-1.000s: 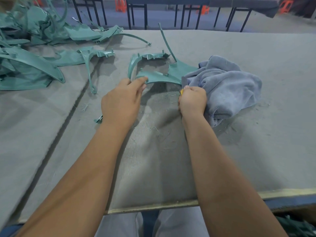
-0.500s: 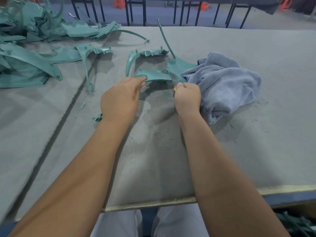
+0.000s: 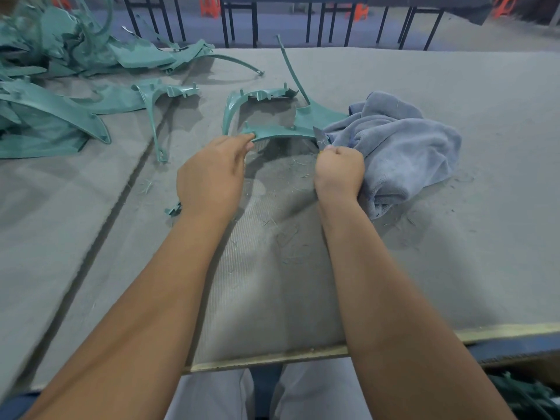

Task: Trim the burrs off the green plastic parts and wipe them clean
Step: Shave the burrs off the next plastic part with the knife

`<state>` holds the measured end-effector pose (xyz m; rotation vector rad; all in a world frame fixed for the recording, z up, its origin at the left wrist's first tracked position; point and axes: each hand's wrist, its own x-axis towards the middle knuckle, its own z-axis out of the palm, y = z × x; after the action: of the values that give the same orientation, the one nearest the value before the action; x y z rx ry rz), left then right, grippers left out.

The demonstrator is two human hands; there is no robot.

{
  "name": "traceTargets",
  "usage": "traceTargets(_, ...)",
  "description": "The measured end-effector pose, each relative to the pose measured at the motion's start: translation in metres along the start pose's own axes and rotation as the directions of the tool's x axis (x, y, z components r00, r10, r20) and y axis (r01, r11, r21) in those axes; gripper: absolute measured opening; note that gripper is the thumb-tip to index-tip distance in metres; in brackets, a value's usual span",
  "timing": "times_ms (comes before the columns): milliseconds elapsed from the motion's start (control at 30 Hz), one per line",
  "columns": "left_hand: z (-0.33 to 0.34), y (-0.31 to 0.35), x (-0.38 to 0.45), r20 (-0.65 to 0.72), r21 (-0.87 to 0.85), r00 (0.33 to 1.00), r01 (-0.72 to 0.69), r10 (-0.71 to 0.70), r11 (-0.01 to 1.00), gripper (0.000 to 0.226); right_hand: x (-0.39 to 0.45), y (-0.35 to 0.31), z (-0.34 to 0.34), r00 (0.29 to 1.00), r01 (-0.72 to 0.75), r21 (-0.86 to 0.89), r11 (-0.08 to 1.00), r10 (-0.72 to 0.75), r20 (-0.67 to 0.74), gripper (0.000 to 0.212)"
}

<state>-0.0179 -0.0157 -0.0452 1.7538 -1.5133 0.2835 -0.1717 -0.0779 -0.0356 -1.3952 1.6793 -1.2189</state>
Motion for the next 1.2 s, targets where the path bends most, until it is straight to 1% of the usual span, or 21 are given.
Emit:
traceTargets(100, 0.0, -0.001, 0.001, -0.012, -0.008, 1.0, -0.01, 0.009, 1.0, 0.031, -0.001, -0.001, 0.001, 0.999, 0.037, -0.05, 0.998, -0.035, 0.036, 0.045)
traceTargets(233, 0.004, 0.0, 0.0, 0.041, 0.007, 0.998, -0.053, 0.053, 0.999, 0.031, -0.016, -0.002, 0.013, 0.985, 0.11, -0.006, 0.994, -0.108, 0.135, 0.045)
traceTargets(300, 0.004, 0.0, -0.001, 0.022, 0.008, 0.999, -0.048, 0.048, 0.999, 0.032, -0.016, -0.002, 0.014, 0.99, 0.098, 0.016, 0.995, -0.099, 0.1, 0.045)
traceTargets(400, 0.002, -0.001, -0.001, -0.024, -0.002, 1.0, -0.017, 0.017, 1.0, 0.032, -0.011, -0.001, 0.008, 0.997, 0.071, 0.042, 0.997, -0.071, -0.008, 0.048)
traceTargets(433, 0.003, -0.001, -0.001, -0.023, 0.0, 1.0, -0.02, 0.02, 1.0, 0.032, -0.012, -0.001, 0.008, 0.996, 0.085, 0.024, 0.996, -0.085, -0.005, 0.048)
traceTargets(500, 0.003, 0.0, -0.001, 0.006, 0.004, 0.999, -0.04, 0.04, 0.999, 0.032, -0.017, -0.002, 0.013, 0.989, 0.139, -0.033, 0.99, -0.137, 0.059, 0.046)
traceTargets(567, 0.003, 0.001, -0.001, 0.023, 0.003, 0.998, -0.06, 0.06, 0.998, 0.032, -0.022, -0.003, 0.016, 0.979, 0.179, -0.04, 0.983, -0.173, 0.108, 0.046)
traceTargets(633, 0.002, 0.002, -0.001, 0.026, 0.002, 0.998, -0.061, 0.061, 0.998, 0.033, -0.02, -0.003, 0.015, 0.983, 0.168, -0.035, 0.985, -0.165, 0.078, 0.047)
traceTargets(733, 0.002, 0.001, -0.001, 0.013, 0.005, 0.999, -0.047, 0.047, 0.999, 0.033, -0.017, -0.002, 0.012, 0.99, 0.143, -0.079, 0.987, -0.142, 0.014, 0.047)
traceTargets(833, 0.001, 0.001, -0.001, 0.005, 0.001, 0.998, -0.059, 0.059, 0.998, 0.032, -0.021, -0.001, 0.012, 0.98, 0.201, -0.138, 0.97, -0.198, 0.036, 0.046)
traceTargets(933, 0.001, 0.001, 0.0, 0.003, 0.007, 0.998, -0.066, 0.066, 0.998, 0.032, -0.02, -0.001, 0.012, 0.974, 0.223, -0.118, 0.968, -0.217, 0.065, 0.047)
traceTargets(1100, 0.001, 0.0, -0.002, 0.002, 0.005, 0.997, -0.076, 0.076, 0.997, 0.032, -0.015, 0.003, 0.014, 0.976, 0.204, -0.016, 0.979, -0.202, 0.085, 0.051)
traceTargets(1200, 0.003, 0.002, -0.003, 0.031, 0.018, 0.995, -0.097, 0.096, 0.995, 0.034, -0.02, 0.003, 0.017, 0.958, 0.255, -0.022, 0.967, -0.249, 0.141, 0.051)
